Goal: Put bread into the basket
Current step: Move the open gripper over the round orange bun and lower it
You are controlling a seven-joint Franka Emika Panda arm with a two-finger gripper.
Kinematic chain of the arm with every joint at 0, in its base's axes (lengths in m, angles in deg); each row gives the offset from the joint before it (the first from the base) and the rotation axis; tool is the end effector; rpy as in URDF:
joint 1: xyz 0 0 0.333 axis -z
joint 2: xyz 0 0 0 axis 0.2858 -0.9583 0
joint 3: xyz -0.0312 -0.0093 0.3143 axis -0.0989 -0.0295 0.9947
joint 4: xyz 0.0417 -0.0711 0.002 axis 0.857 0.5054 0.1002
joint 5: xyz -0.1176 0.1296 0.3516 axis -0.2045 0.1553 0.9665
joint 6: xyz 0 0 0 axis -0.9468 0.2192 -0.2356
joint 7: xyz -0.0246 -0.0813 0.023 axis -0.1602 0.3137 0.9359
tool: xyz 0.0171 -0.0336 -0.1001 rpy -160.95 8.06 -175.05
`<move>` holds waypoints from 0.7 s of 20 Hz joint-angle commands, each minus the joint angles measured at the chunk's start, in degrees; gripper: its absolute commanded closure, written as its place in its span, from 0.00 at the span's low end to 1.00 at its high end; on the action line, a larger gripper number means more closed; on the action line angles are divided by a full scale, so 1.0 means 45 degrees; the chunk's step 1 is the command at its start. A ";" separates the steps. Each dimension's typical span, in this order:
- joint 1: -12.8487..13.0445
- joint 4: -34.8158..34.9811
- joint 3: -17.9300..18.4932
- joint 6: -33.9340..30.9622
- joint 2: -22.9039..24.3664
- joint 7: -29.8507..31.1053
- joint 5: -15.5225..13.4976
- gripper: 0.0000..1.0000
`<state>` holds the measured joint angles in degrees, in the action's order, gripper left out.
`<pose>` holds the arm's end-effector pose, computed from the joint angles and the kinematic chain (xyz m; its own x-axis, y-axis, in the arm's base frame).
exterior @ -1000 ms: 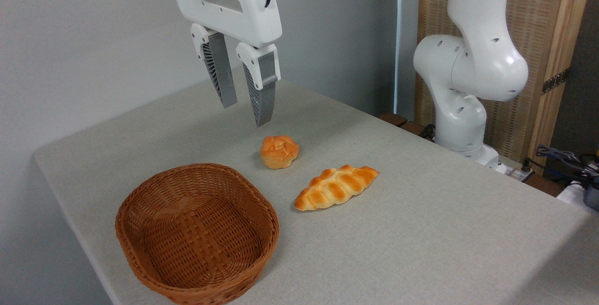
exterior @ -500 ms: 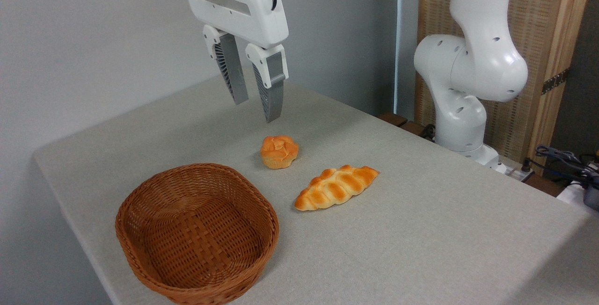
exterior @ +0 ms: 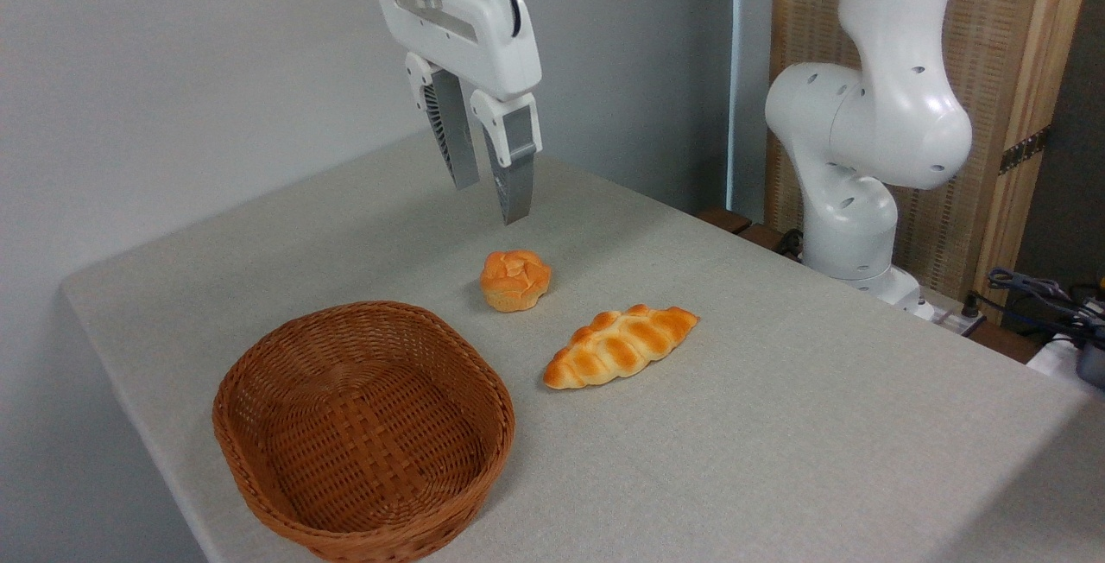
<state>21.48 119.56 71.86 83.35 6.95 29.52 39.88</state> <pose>0.4769 -0.0874 0.6031 0.6326 -0.7744 0.0132 -0.7738 -0.6313 0.0526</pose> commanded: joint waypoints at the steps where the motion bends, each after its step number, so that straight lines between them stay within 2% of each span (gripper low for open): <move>1: 0.0421 0.1385 0.0034 0.0906 0.0753 -0.0927 -0.0190 0.00; 3: 0.0616 0.1716 0.0015 0.0965 0.0773 -0.0947 -0.0209 0.00; 6: 0.0793 0.2478 -0.0083 0.1511 0.0890 -0.0947 -0.0638 0.00; 8: 0.0793 0.3082 -0.0472 0.1804 0.1046 -0.0927 -0.0912 0.00; 10: 0.0793 0.3726 -0.0940 0.2038 0.1143 -0.0927 -0.0912 0.00; 14: 0.0793 0.5152 -0.1643 0.3402 0.1261 -0.0869 -0.0932 0.00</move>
<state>25.04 136.48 66.51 93.22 10.31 26.54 36.77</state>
